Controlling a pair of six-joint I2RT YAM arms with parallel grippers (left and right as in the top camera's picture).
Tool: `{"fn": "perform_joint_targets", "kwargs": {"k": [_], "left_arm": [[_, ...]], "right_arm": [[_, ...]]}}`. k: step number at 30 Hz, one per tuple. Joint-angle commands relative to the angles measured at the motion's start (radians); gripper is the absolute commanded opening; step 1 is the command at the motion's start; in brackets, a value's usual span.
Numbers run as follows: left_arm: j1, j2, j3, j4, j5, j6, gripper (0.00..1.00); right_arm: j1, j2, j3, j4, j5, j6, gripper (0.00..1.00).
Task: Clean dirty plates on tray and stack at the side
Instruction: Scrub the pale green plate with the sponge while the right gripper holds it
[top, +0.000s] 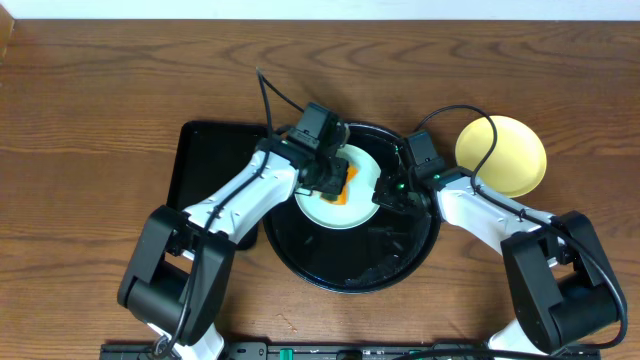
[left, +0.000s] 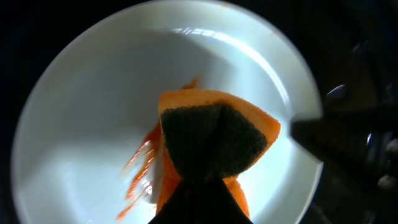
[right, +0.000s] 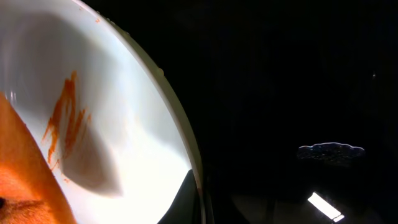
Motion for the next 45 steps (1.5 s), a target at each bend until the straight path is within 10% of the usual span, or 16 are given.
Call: {"fn": "perform_joint_targets", "kwargs": {"k": [1,10,28,45], "left_arm": [[-0.027,0.033,0.000,0.048,0.008,-0.127,0.08],[-0.054,0.134,0.000,0.171,-0.092,-0.224,0.08],[0.004,0.139,0.005,-0.165,-0.303,-0.187,0.08],[0.007,0.132,0.068,-0.122,-0.591,-0.102,0.08]], "right_arm": [[0.023,0.037,-0.024,-0.025,0.040,-0.021,0.01],[0.026,0.037,-0.024,-0.040,0.040,-0.022,0.01],[0.026,0.037,-0.024,-0.081,0.080,-0.009,0.01],[0.026,0.037,-0.024,-0.082,0.078,-0.009,0.01]]}}
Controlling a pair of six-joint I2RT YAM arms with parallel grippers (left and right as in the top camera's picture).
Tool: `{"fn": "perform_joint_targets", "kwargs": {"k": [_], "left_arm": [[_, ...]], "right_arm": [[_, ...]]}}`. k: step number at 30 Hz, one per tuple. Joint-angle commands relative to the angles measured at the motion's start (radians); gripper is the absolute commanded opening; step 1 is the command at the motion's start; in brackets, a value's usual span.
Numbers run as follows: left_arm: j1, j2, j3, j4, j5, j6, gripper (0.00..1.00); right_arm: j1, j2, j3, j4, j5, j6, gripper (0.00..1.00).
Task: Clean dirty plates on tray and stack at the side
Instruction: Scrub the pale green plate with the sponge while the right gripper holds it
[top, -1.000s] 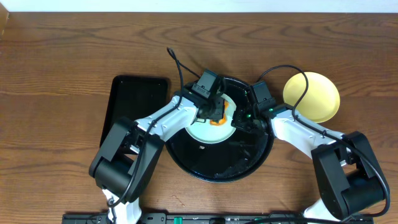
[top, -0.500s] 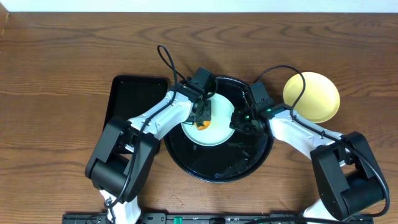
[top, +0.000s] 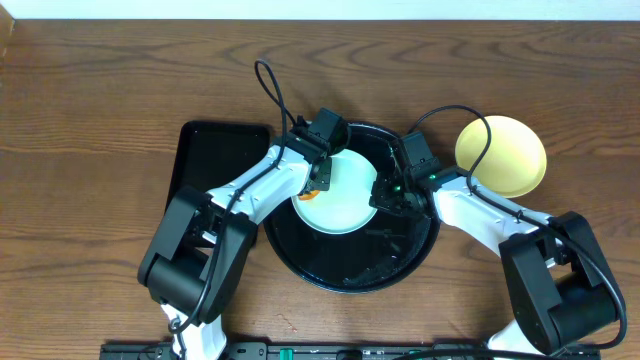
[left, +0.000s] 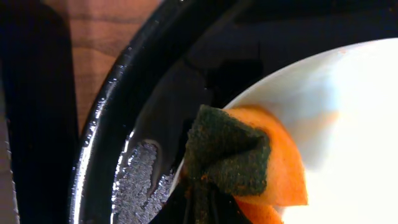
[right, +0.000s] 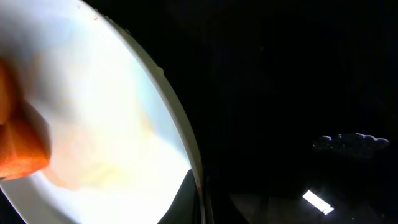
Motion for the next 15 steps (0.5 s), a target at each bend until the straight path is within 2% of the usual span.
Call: {"fn": "perform_joint_targets", "kwargs": {"k": [1,8,12,15], "left_arm": [[0.019,0.021,0.032,-0.027,-0.106,0.037,0.08],[0.018,-0.068,0.089,-0.051,0.152,0.075,0.08],[0.018,-0.094,0.089,-0.064,0.240,0.069,0.08],[0.018,-0.085,0.065,-0.079,0.248,0.022,0.08]], "right_arm": [[0.007,0.038,-0.035,-0.036,0.070,0.005,0.01],[0.007,0.038,-0.035,-0.036,0.062,0.005,0.01],[0.007,0.038,-0.035,-0.035,0.062,0.005,0.01],[0.007,0.038,-0.035,-0.035,0.062,0.005,0.01]]}}
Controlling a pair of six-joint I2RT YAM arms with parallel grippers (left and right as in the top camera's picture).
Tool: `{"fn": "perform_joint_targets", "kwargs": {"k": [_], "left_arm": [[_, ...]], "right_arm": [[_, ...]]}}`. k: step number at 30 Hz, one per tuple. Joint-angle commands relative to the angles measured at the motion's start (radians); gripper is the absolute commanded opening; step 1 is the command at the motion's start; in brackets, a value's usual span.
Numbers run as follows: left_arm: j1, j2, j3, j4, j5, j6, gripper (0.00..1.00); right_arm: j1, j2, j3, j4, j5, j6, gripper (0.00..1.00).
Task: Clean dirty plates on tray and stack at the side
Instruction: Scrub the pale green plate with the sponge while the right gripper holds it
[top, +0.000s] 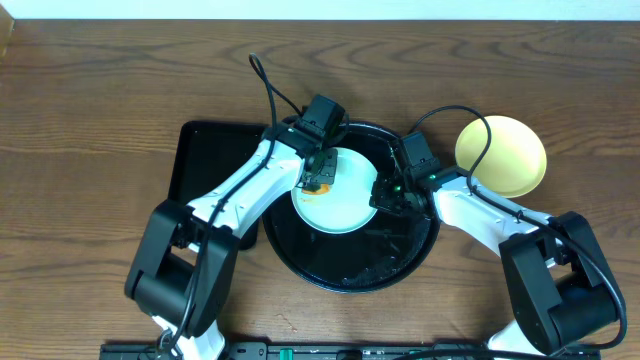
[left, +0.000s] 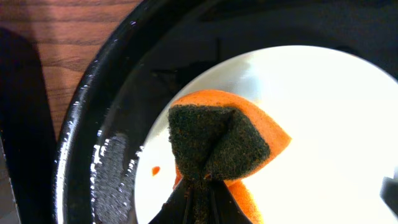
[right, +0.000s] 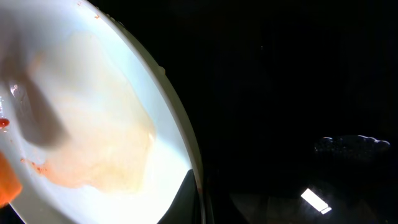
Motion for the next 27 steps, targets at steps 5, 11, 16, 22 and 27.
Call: {"fn": "perform_joint_targets", "kwargs": {"k": [5,11,16,22,27], "left_arm": [[0.005,0.024,-0.043,-0.011,0.115,-0.071,0.08],[0.002,0.071,-0.081,-0.001,0.051,-0.064,0.08],[0.003,0.086,-0.081,0.029,-0.207,-0.064,0.09],[0.031,0.086,-0.065,0.067,-0.259,-0.064,0.09],[0.036,0.075,-0.027,0.051,-0.259,-0.063,0.09]], "right_arm": [[0.007,0.038,-0.035,-0.035,0.064,0.005,0.01],[0.007,0.038,-0.035,-0.035,0.057,0.005,0.01],[0.007,0.038,-0.035,-0.035,0.057,0.005,0.01],[0.007,0.038,-0.035,-0.053,0.058,0.016,0.01],[0.007,0.038,-0.035,-0.053,0.058,0.016,0.01]]}}
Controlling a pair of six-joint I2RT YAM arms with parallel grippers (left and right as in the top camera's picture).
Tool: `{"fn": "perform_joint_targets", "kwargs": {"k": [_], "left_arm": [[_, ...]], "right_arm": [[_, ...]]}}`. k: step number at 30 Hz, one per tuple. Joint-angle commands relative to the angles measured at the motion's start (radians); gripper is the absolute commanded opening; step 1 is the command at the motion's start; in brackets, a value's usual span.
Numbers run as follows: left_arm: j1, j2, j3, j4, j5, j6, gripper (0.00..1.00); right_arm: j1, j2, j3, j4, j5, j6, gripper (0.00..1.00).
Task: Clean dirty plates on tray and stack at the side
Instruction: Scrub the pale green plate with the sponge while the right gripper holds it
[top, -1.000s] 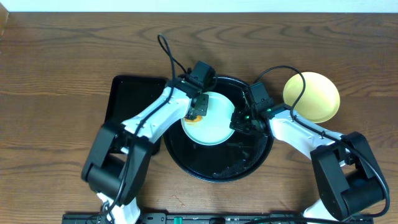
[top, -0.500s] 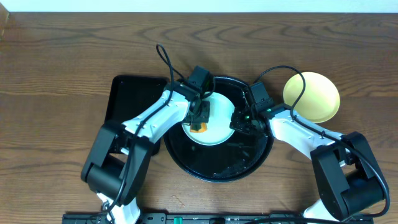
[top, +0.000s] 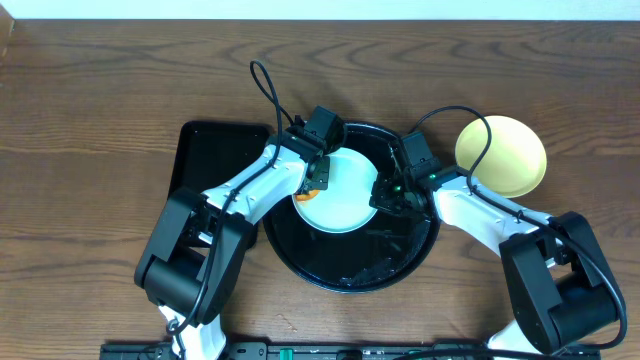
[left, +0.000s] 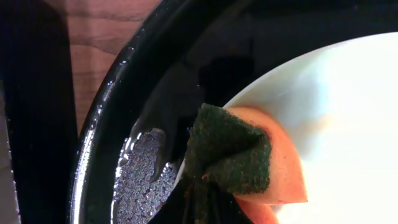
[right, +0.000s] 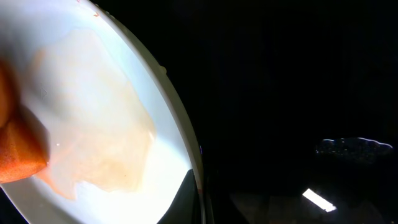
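A white plate (top: 340, 195) lies tilted in the round black basin (top: 350, 283). My left gripper (top: 318, 178) is shut on an orange sponge (left: 233, 152) with a dark green scouring face. The sponge rests at the plate's left rim, partly over the wet basin floor. My right gripper (top: 381, 195) is shut on the plate's right rim, one finger over the edge (right: 196, 193). In the right wrist view the plate (right: 168, 93) carries a pale orange film (right: 106, 143), and the sponge (right: 18, 146) shows at the left.
A yellow plate (top: 502, 155) sits on the table to the right of the basin. A flat rectangular black tray (top: 215, 160) lies at the basin's left, under my left arm. Wood table all round; cables arc over both wrists.
The sponge in my left gripper has moved from inside the plate's upper left out to its left rim. The right gripper still holds the right rim.
The sponge was on the plate's middle beside orange streaks. Then it was at the left rim and the streaks had become a pale film. Then it was back inside the plate, and now at the left rim again. The right gripper held the rim throughout.
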Motion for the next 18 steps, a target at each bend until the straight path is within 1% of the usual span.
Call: {"fn": "perform_joint_targets", "kwargs": {"k": [1,9,13,15,18], "left_arm": [[0.032,0.006,0.042,-0.017,-0.106,-0.009,0.09],[0.032,-0.095,0.076,-0.085,-0.106,-0.010,0.09],[0.032,-0.134,0.076,-0.144,-0.105,-0.010,0.09],[0.032,-0.145,0.076,-0.169,-0.069,-0.010,0.09],[0.032,-0.148,0.076,-0.175,0.038,-0.010,0.09]], "right_arm": [[0.007,0.038,-0.039,-0.040,0.060,0.004,0.01],[0.007,0.038,-0.039,-0.040,0.060,0.004,0.01],[0.007,0.038,-0.039,-0.039,0.061,0.004,0.01],[0.007,0.038,-0.039,-0.040,0.065,0.004,0.01],[0.007,0.038,-0.039,-0.040,0.066,0.004,0.01]]}}
